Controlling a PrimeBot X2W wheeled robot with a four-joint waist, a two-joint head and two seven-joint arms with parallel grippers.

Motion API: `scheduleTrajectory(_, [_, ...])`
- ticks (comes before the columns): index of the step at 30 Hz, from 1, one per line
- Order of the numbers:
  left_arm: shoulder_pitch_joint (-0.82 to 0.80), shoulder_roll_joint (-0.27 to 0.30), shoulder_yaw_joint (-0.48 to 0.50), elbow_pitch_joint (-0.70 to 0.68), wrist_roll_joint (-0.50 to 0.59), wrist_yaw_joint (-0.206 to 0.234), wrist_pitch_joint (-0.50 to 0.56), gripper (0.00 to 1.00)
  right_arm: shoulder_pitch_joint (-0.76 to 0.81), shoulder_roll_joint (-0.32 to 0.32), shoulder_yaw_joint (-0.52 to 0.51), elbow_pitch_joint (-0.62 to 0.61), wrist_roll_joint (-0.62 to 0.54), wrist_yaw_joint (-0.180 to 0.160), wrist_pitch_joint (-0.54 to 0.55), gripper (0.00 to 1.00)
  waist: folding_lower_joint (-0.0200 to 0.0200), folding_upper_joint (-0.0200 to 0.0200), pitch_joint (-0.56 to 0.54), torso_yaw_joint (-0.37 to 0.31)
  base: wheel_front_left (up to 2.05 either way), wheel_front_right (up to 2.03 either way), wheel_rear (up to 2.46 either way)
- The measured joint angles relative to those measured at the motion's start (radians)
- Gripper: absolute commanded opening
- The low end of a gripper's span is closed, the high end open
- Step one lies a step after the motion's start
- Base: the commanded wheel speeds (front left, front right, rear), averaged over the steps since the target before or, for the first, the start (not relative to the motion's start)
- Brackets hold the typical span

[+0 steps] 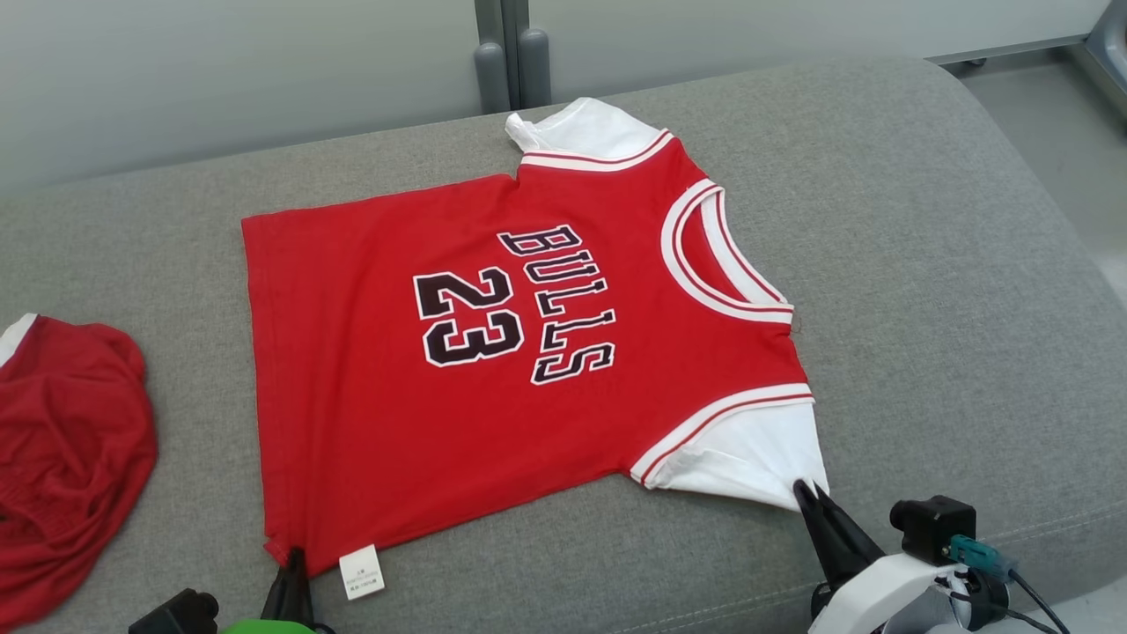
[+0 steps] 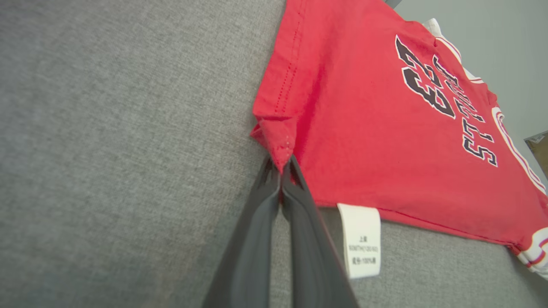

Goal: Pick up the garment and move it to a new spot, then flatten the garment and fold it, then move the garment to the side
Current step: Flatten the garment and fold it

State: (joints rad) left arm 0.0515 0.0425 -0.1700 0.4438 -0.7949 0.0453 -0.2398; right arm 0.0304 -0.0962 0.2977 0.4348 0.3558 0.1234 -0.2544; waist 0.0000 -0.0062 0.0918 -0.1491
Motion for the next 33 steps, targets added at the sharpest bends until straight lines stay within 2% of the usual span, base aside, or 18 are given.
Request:
scheduleTrajectory(1, [0.000, 0.000, -0.001, 0.001, 0.000, 0.000, 0.000, 0.36, 0.000, -0.002, 0.004, 0.003, -0.008, 0.000, 0.000, 0.00, 0.0000, 0.0000, 0.000, 0.000, 0.00, 0.00, 0.00])
scheduleTrajectory(2, [0.000, 0.000, -0.001, 0.002, 0.000, 0.000, 0.000, 0.70, -0.001, -0.002, 0.007, 0.004, -0.015, 0.000, 0.000, 0.03, 0.0000, 0.0000, -0.001, 0.001, 0.00, 0.00, 0.00])
scheduleTrajectory(3, [0.000, 0.000, -0.001, 0.004, 0.000, 0.001, 0.000, 1.00, -0.001, -0.002, 0.007, 0.005, -0.019, 0.000, 0.000, 0.25, 0.0000, 0.0000, -0.001, 0.001, 0.00, 0.00, 0.00])
scheduleTrajectory(5, [0.000, 0.000, 0.001, 0.006, 0.000, 0.007, 0.000, 1.00, -0.002, -0.004, 0.014, 0.008, -0.033, 0.000, 0.000, 0.47, 0.0000, 0.0000, -0.002, 0.001, 0.00, 0.00, 0.00])
scheduleTrajectory(6, [0.000, 0.000, 0.003, 0.009, 0.000, 0.008, 0.000, 1.00, -0.002, -0.007, 0.019, 0.009, -0.045, 0.000, 0.000, 0.80, 0.0000, 0.0000, -0.003, 0.001, 0.00, 0.00, 0.00])
scheduleTrajectory(7, [0.000, 0.001, 0.006, 0.010, 0.000, 0.008, 0.000, 1.00, -0.002, -0.011, 0.025, 0.010, -0.053, 0.000, 0.000, 0.96, 0.0000, 0.0000, -0.004, 0.001, 0.00, 0.00, 0.00])
scheduleTrajectory(8, [0.000, 0.001, 0.007, 0.008, 0.000, 0.008, -0.001, 1.00, -0.001, -0.015, 0.032, 0.011, -0.060, 0.000, 0.000, 1.00, 0.0000, 0.0000, -0.005, 0.002, 0.00, 0.00, 0.00])
scheduleTrajectory(17, [0.002, 0.001, 0.042, -0.041, 0.005, 0.007, -0.009, 1.00, 0.033, -0.054, 0.045, 0.015, -0.090, 0.001, 0.000, 1.00, 0.0000, 0.0000, -0.021, 0.003, 0.00, 0.00, 0.00])
scheduleTrajectory(21, [0.002, 0.001, 0.037, -0.080, 0.026, -0.008, -0.009, 1.00, 0.065, -0.066, 0.040, 0.008, -0.095, 0.001, 0.000, 1.00, 0.0000, 0.0000, -0.037, 0.003, 0.00, 0.00, 0.00])
scheduleTrajectory(33, [0.002, 0.001, -0.002, -0.182, 0.145, -0.027, -0.009, 1.00, 0.015, -0.062, -0.045, -0.141, -0.116, 0.001, 0.000, 1.00, 0.0001, 0.0000, -0.081, -0.036, 0.00, 0.00, 0.00])
